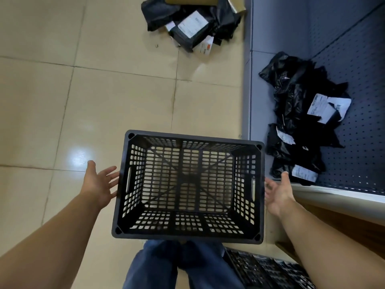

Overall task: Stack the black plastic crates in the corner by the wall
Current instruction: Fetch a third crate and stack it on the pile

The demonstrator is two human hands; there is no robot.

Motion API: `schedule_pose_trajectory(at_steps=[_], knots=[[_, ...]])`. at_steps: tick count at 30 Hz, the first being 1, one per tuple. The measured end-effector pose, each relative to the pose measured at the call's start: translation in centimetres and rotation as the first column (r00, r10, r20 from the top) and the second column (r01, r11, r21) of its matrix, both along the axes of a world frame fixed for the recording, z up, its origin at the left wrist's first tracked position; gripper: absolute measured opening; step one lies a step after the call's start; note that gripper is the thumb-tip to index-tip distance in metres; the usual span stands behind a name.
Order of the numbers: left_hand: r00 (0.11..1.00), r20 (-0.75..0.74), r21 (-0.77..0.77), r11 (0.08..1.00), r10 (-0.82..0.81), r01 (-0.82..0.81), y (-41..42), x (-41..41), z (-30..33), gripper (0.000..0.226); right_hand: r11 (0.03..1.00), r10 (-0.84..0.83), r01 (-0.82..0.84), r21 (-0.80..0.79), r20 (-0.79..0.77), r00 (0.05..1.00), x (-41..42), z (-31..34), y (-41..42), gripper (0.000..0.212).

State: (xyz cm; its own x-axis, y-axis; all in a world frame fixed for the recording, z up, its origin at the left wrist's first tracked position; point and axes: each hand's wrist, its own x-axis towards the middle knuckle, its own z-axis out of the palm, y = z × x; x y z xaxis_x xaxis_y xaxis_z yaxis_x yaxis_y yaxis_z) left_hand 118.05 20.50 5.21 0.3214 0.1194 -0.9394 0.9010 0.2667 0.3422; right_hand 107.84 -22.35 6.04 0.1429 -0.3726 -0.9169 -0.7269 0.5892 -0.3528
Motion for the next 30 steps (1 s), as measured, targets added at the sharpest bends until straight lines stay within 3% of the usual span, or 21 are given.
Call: schedule_pose_trajectory(at_steps=[14, 22, 30], knots=[[0.993, 0.032, -0.086, 0.99, 0.114, -0.111, 11.7, -2.9, 19.0, 0.085, 0.993, 0.117, -0.119, 0.013, 0.083, 0.99, 3.5, 18.2, 9.0, 0.084], [0.966, 0.086, -0.115, 0.966, 0.243, -0.233, 19.7, -6.3, 27.8, 0.091, 0.939, 0.343, -0.34, -0.045, 0.08, 0.936, 7.4, 27.5, 16.6, 0.084], [0.901, 0.173, -0.096, 0.917, 0.398, -0.386, 25.4, -11.5, 32.7, 0.094, 0.86, 0.51, -0.508, -0.05, 0.134, 0.85, 11.5, 32.5, 24.1, 0.083]])
